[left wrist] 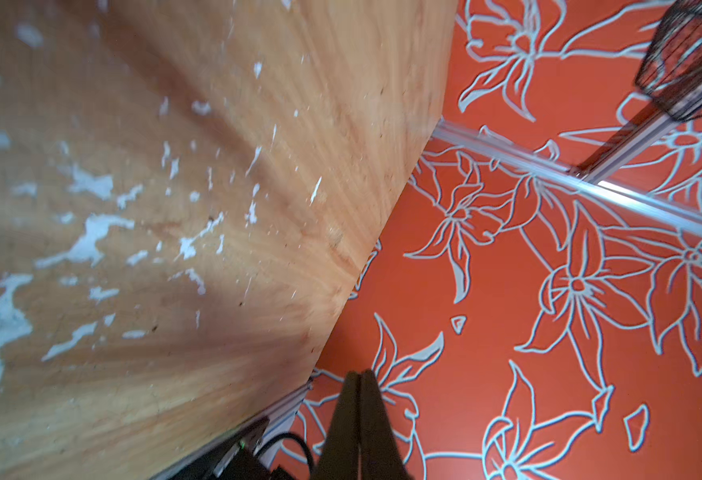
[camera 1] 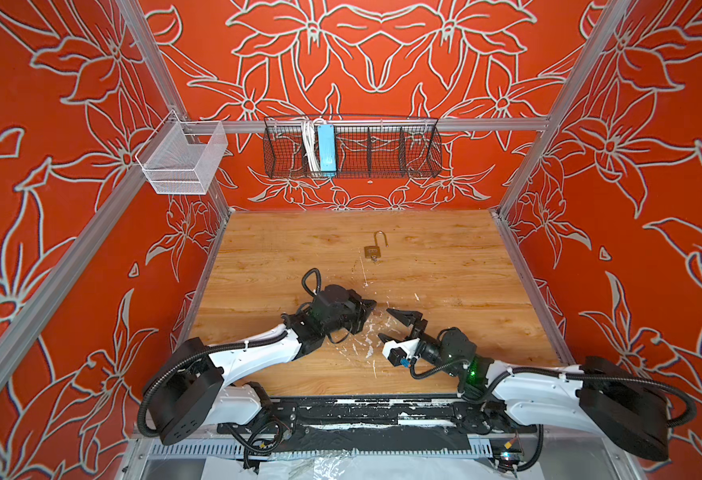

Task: Unlock with the key

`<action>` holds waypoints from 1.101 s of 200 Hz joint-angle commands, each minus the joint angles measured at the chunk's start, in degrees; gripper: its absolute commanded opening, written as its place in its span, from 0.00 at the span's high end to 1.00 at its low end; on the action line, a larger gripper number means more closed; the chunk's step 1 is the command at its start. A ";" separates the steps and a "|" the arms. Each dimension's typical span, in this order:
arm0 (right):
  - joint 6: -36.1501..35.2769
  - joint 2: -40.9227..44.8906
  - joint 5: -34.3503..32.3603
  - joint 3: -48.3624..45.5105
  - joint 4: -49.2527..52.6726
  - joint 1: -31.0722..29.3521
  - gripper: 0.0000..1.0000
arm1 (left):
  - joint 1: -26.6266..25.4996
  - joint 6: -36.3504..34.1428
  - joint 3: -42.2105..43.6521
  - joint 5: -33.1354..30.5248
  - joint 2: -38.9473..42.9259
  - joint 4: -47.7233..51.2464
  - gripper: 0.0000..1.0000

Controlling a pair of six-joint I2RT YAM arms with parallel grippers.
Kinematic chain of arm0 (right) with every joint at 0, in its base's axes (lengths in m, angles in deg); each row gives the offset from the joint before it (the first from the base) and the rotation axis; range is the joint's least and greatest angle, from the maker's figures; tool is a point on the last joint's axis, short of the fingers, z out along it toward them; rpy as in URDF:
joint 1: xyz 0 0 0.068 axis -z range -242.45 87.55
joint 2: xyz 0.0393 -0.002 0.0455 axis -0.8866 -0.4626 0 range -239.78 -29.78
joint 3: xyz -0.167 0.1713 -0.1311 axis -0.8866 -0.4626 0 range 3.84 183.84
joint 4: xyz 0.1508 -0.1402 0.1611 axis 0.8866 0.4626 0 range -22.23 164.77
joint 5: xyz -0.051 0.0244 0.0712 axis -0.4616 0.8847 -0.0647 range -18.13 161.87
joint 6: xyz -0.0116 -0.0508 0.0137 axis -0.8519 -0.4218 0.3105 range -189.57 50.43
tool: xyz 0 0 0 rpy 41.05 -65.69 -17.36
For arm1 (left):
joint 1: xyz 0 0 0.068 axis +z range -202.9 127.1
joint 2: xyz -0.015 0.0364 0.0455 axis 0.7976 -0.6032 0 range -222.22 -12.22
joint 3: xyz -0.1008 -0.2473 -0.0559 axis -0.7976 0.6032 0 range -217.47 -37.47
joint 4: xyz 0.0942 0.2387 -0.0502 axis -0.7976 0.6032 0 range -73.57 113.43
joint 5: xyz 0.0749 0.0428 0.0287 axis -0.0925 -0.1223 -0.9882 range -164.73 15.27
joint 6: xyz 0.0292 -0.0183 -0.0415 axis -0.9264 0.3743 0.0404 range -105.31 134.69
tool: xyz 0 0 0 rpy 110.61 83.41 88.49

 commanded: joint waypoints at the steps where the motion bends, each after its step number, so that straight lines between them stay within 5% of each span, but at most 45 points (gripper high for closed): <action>1: 2.80 2.19 -2.78 1.39 3.01 -0.17 0.02 | 5.86 -8.24 -2.53 -0.57 2.25 1.14 1.00; 24: 9.26 4.77 -5.69 4.02 9.50 0.45 0.02 | 13.23 -17.69 -3.53 1.83 2.47 1.80 1.00; 48: 22.04 7.90 -4.20 7.23 15.74 3.90 0.02 | 15.44 -38.98 -7.99 5.67 1.63 6.76 1.00; 77: 35.58 8.60 8.19 10.32 20.51 10.60 0.02 | 15.07 -62.87 -9.64 11.84 1.55 12.65 1.00; 110: 42.37 3.28 21.82 11.95 17.82 12.68 0.02 | 12.61 -79.64 -7.75 6.08 4.09 17.35 1.00; 139: 46.63 -0.90 31.41 15.26 19.60 13.29 0.07 | 12.36 -85.10 3.28 8.62 9.06 -0.46 1.00; 181: 57.60 -10.36 44.65 21.28 18.58 15.50 0.29 | 12.36 -86.80 16.21 17.96 11.58 -28.60 1.00; 220: 65.96 -20.75 55.01 23.93 8.84 16.88 0.50 | 12.28 -85.34 18.47 21.04 9.96 -36.91 1.00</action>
